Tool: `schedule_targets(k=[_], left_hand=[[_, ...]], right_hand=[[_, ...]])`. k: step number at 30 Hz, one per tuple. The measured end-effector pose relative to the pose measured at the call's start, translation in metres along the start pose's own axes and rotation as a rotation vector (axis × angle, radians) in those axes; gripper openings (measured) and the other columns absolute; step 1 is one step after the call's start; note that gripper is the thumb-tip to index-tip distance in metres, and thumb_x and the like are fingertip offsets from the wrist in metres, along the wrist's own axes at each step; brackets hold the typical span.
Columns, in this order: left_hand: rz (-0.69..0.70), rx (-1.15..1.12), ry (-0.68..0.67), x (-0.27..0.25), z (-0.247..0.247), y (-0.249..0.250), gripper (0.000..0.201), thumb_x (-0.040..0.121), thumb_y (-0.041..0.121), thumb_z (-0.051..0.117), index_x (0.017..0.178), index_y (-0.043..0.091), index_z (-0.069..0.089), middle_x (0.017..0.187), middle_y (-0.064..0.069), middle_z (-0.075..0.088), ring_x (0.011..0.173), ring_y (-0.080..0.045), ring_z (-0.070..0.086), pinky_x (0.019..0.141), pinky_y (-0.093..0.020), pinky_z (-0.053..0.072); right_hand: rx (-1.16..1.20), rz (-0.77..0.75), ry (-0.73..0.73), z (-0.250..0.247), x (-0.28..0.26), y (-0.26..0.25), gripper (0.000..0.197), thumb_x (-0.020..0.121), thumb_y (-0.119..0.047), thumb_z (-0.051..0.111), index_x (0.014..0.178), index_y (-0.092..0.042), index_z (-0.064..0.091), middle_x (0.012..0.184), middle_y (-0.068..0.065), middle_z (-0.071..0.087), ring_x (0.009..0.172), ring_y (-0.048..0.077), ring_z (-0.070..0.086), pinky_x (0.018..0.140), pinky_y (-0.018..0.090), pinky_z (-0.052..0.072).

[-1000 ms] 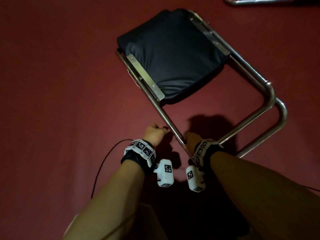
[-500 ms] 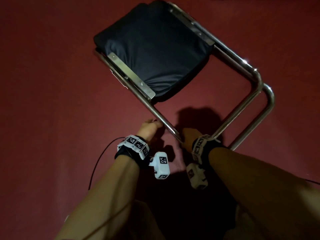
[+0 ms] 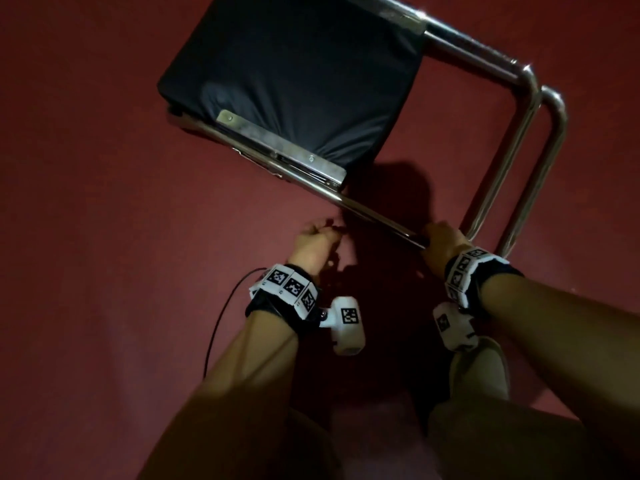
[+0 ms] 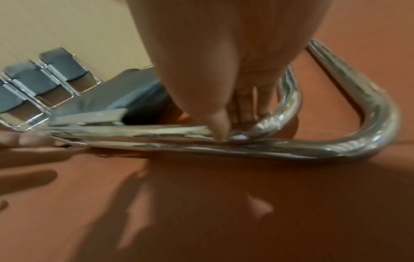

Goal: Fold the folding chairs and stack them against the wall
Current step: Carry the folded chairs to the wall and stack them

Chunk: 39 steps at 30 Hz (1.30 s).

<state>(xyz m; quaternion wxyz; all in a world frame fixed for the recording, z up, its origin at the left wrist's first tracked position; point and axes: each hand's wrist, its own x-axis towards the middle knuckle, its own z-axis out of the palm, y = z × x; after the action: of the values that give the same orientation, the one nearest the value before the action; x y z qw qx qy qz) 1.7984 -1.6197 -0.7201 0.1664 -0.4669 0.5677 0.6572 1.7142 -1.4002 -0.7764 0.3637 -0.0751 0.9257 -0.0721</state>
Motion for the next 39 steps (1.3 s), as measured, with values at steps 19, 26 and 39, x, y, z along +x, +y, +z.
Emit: schedule_targets(k=[19, 26, 39], left_hand=[[-0.290, -0.018, 0.110, -0.164, -0.105, 0.225, 0.018, 0.098, 0.015, 0.058, 0.115, 0.019, 0.059, 0.115, -0.008, 0.059, 0.105, -0.026, 0.051, 0.086, -0.037, 0.039], [-0.261, 0.218, 0.052, -0.089, -0.237, 0.279, 0.028, 0.098, 0.013, 0.056, 0.125, 0.014, 0.059, 0.117, -0.010, 0.060, 0.101, -0.027, 0.055, 0.086, -0.040, 0.050], [-0.299, 0.538, 0.000, 0.033, -0.339, 0.359, 0.040, 0.099, 0.014, 0.055, 0.138, 0.006, 0.054, 0.138, -0.020, 0.057, 0.101, -0.027, 0.056, 0.091, -0.047, 0.052]], right_hand=[[0.463, 0.062, -0.216, -0.228, -0.162, -0.197, 0.021, 0.095, -0.014, 0.055, 0.099, -0.001, 0.070, 0.098, 0.020, 0.072, 0.092, 0.035, 0.068, 0.086, 0.041, 0.053], [0.693, 0.283, -0.285, -0.211, -0.124, -0.321, 0.012, 0.097, -0.015, 0.054, 0.091, -0.022, 0.061, 0.090, 0.005, 0.065, 0.086, 0.031, 0.071, 0.082, 0.043, 0.059], [1.423, 0.651, -0.444, -0.183, -0.053, -0.458, 0.024, 0.099, -0.005, 0.053, 0.122, -0.009, 0.053, 0.095, 0.011, 0.063, 0.076, 0.023, 0.062, 0.074, 0.039, 0.053]])
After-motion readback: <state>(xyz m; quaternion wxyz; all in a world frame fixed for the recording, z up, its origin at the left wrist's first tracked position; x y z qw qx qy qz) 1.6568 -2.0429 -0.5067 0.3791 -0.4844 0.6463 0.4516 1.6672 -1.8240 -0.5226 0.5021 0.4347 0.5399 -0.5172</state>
